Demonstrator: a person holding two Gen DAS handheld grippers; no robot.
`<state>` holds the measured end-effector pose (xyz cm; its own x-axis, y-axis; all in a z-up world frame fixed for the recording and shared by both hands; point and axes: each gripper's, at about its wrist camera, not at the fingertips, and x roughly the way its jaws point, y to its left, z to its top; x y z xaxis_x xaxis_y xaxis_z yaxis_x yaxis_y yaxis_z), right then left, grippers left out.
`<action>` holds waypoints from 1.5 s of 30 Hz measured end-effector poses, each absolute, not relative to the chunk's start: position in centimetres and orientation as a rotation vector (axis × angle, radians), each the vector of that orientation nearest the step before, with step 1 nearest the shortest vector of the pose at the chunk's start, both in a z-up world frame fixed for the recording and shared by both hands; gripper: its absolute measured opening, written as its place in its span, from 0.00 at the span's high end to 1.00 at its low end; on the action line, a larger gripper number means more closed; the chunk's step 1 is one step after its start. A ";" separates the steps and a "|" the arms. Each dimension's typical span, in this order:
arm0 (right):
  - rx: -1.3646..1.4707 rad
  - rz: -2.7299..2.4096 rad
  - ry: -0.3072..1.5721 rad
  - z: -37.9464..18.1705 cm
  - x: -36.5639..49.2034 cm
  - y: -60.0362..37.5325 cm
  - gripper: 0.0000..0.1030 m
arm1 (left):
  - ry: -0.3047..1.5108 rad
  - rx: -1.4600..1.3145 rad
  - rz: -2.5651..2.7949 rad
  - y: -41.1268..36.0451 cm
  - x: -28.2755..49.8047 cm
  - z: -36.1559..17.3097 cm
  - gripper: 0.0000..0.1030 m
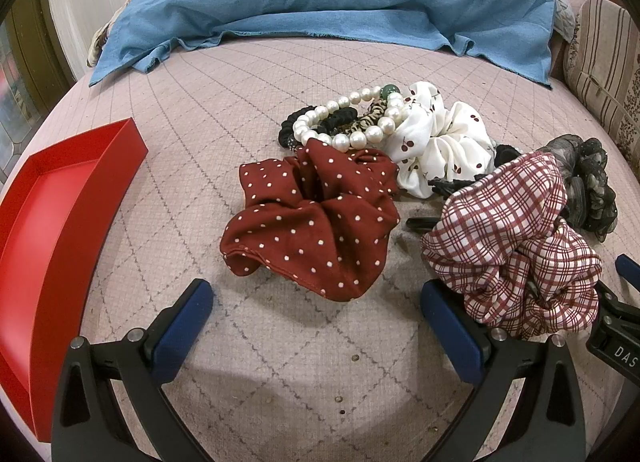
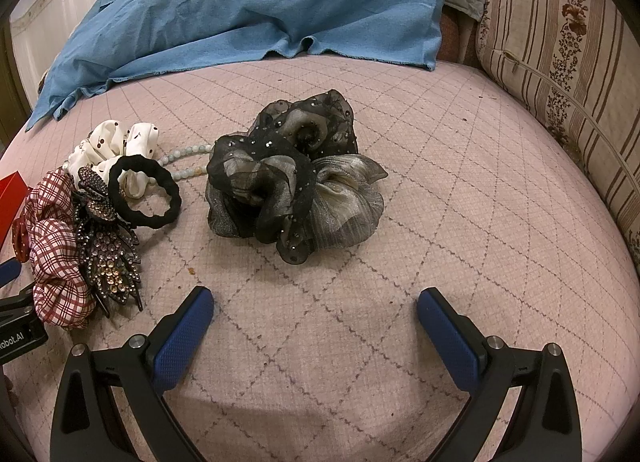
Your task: Organize jewelry
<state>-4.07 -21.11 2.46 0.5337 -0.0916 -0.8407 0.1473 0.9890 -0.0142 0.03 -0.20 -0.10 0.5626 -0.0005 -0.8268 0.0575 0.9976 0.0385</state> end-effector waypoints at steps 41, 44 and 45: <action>0.086 -0.140 1.001 3.4 -8.1 -20.7 0.00 | 1.032 -0.045 -0.003 5.7 -8.6 4.0 0.00; 0.115 -0.134 0.999 3.6 -9.5 -20.5 0.00 | 0.996 -0.024 -0.007 5.7 -9.8 4.9 0.00; 0.118 -0.133 0.996 3.7 -9.8 -20.4 0.00 | 0.982 -0.017 -0.012 5.7 -10.2 5.3 0.00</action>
<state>-9.80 -20.37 3.66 0.5371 -0.0578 -0.8416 0.1658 0.9854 0.0382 -10.19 5.66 5.25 0.5554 -0.0181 -0.8314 0.0024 0.9998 -0.0202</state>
